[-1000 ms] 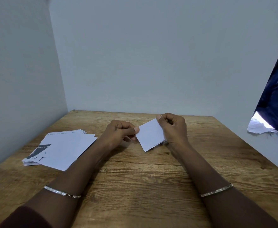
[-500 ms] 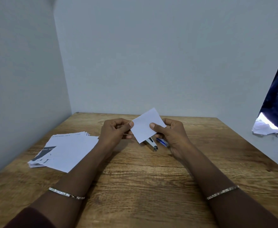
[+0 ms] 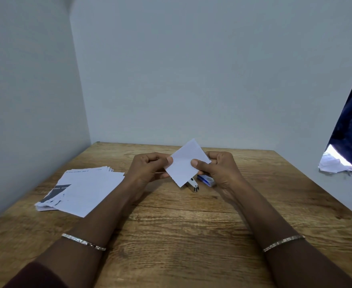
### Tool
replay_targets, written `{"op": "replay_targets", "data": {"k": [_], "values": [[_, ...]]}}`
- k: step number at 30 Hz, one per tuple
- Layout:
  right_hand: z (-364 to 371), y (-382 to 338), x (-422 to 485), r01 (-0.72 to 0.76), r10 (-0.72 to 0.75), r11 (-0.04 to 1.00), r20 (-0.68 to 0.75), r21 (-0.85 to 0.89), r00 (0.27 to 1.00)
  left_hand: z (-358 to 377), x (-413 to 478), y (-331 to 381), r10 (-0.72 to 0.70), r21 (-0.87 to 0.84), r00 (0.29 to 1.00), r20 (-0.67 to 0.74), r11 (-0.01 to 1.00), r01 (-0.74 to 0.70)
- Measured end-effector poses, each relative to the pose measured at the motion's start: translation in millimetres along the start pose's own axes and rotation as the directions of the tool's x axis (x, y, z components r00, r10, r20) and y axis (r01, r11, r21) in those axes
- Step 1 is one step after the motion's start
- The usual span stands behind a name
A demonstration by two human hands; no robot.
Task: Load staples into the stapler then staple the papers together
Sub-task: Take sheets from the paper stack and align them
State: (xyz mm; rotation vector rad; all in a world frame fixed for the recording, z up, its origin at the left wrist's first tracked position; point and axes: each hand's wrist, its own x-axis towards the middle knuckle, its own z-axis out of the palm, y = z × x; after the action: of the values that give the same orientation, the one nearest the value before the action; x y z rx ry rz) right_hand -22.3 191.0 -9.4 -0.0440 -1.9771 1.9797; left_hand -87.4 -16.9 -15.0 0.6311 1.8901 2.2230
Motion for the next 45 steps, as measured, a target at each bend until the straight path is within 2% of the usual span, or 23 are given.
{"op": "replay_targets", "data": {"k": [3, 6, 12, 17, 20, 22, 25, 28, 30, 31, 32, 34, 36, 41, 43, 45], "values": [[4, -1, -4, -0.034, 0.040, 0.998, 0.104, -0.058, 0.994, 5, -5, 5, -0.021, 0.033, 0.998, 0.053, 0.999, 0.019], [12, -1, -6, -0.029, 0.049, 0.995, 0.211, -0.098, 0.976, 8, -9, 8, -0.045, -0.013, 0.998, 0.048, 0.999, 0.046], [16, 0, -6, -0.040, 0.060, 0.996, 0.251, -0.081, 0.966, 9, -8, 12, -0.093, -0.110, 0.996, -0.016, 0.990, 0.091], [17, 1, -6, -0.053, 0.071, 0.993, 0.180, -0.104, 0.981, 8, -6, 7, -0.075, -0.109, 0.996, -0.045, 0.992, 0.069], [12, -1, -4, -0.051, 0.052, 0.998, 0.042, -0.034, 0.998, 2, 0, 3, -0.107, 0.014, 0.994, -0.010, 0.994, 0.107], [6, -2, -2, -0.042, 0.043, 0.999, -0.035, 0.034, 0.998, 0, 3, -1, -0.172, 0.021, 0.984, 0.056, 0.985, 0.171], [4, -2, 0, -0.043, 0.047, 0.996, -0.057, 0.078, 0.997, 3, 4, -6, -0.239, 0.019, 0.967, 0.092, 0.971, 0.239], [9, 1, 0, -0.024, 0.030, 0.995, -0.065, 0.095, 0.997, 6, 5, -9, -0.200, 0.023, 0.979, 0.044, 0.980, 0.199], [13, 3, 1, 0.021, -0.020, 1.000, -0.117, 0.012, 0.993, 5, 7, -10, -0.130, 0.018, 0.991, -0.037, 0.991, 0.131], [14, 5, 1, 0.054, -0.073, 0.991, -0.146, -0.126, 0.987, 4, 8, -10, -0.099, 0.014, 0.992, -0.078, 0.995, 0.100], [15, 6, 0, 0.082, -0.140, 0.943, -0.160, -0.321, 0.977, 3, 8, -10, -0.073, 0.018, 0.991, -0.114, 0.997, 0.075], [18, 9, -4, 0.113, -0.228, 0.725, -0.083, -0.679, 0.970, 1, 9, -11, -0.038, 0.046, 0.984, -0.176, 0.998, 0.047], [23, 9, -9, 0.134, -0.194, 0.523, 0.035, -0.842, 0.980, 1, 8, -11, -0.020, 0.055, 0.978, -0.208, 0.998, 0.032], [33, 3, -12, 0.190, -0.131, 0.313, 0.156, -0.930, 0.979, 2, 8, -10, 0.007, 0.034, 0.980, -0.200, 0.999, -0.001], [36, 2, -13, 0.197, -0.143, 0.281, 0.162, -0.939, 0.976, 2, 8, -10, 0.012, 0.023, 0.980, -0.199, 1.000, -0.008], [38, 3, -13, 0.191, -0.159, 0.297, 0.149, -0.936, 0.976, 1, 9, -10, 0.009, 0.001, 0.978, -0.208, 1.000, -0.009]]}}
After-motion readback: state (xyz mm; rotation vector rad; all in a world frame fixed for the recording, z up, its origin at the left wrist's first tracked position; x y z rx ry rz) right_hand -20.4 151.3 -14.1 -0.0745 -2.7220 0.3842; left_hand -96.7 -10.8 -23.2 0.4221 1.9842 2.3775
